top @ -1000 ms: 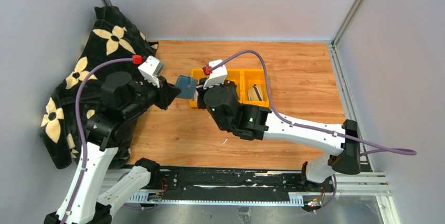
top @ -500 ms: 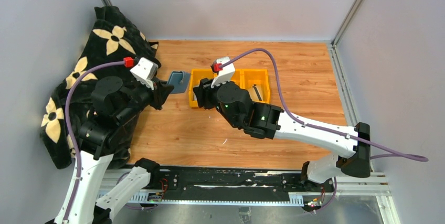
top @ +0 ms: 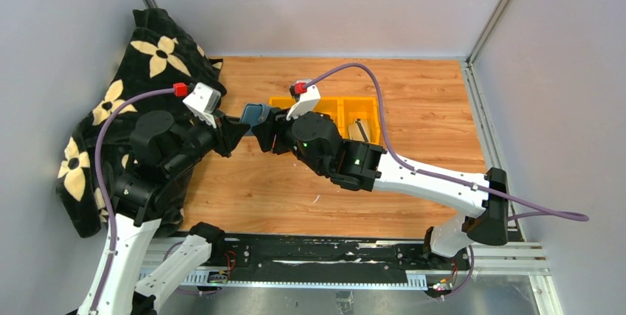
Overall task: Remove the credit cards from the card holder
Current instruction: Open the card holder at the center of the board.
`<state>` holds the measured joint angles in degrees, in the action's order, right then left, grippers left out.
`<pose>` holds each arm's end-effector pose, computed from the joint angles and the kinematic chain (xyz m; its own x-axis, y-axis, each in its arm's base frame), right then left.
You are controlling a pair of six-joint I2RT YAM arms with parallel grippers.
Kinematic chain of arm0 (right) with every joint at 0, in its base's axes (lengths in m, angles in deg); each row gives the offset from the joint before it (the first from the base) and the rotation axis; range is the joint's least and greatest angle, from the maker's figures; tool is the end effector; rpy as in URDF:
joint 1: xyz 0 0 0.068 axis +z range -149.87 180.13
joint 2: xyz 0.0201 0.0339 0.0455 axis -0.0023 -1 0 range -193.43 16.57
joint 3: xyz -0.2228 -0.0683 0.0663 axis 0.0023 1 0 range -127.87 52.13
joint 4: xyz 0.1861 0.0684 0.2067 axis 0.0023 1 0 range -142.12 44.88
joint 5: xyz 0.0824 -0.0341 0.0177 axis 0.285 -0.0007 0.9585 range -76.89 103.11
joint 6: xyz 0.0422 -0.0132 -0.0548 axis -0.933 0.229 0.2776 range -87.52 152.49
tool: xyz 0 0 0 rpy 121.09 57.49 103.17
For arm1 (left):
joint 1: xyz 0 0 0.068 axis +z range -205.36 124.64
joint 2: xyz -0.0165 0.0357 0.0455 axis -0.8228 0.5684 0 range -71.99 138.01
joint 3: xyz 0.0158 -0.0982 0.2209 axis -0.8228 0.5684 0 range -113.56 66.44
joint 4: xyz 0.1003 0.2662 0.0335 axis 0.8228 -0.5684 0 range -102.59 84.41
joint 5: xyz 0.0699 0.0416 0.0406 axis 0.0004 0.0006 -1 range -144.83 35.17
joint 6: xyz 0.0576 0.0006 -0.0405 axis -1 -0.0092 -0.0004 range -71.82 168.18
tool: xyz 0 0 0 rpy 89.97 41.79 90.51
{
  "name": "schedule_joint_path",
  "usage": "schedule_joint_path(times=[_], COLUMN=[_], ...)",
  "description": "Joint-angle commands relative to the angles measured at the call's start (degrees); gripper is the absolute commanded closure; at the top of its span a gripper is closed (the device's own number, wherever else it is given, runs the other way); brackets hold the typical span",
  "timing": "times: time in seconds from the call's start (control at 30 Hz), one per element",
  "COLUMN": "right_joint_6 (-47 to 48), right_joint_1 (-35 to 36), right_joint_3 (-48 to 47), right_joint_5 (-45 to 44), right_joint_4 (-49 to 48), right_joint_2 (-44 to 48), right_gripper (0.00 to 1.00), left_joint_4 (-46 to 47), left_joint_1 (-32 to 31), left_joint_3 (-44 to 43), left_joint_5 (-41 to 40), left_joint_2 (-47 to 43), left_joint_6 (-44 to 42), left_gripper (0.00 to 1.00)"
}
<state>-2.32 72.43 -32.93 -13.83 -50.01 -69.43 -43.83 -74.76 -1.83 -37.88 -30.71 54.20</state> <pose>0.1469 0.3745 0.3941 -0.4195 0.3591 -0.8337 -0.5752 0.6054 0.5501 0.1706 -0.0778 0.4183 -0.2447 -0.0203 -0.9694 0.5649 0.8096 -0.1595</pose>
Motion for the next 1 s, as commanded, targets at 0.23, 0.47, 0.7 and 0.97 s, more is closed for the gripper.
schedule_joint_path(times=[0.23,0.47,0.7,0.97], right_joint_6=[-6.2,-4.8,-4.0,-4.1], right_joint_1=[-1.4,-1.5,-1.5,-2.2], right_joint_3=[-0.1,0.4,5.4,6.1], right_joint_5=[-8.0,-7.0,-5.6,-3.5], right_joint_4=[-1.5,-6.3,-13.7,-15.9], right_joint_2=[-0.8,-0.5,2.8,3.4], right_gripper=[0.50,0.48,0.45,0.44], left_joint_4=[3.5,3.5,3.4,3.4], left_joint_1=[0.0,0.0,0.0,0.0], left_joint_3=[-0.3,-0.2,0.3,0.2], left_joint_5=[4.8,5.3,5.0,5.6], left_joint_2=[-1.3,-1.1,-1.0,-0.6], left_joint_6=[3.4,3.5,3.9,4.5], left_gripper=[1.00,1.00,1.00,1.00])
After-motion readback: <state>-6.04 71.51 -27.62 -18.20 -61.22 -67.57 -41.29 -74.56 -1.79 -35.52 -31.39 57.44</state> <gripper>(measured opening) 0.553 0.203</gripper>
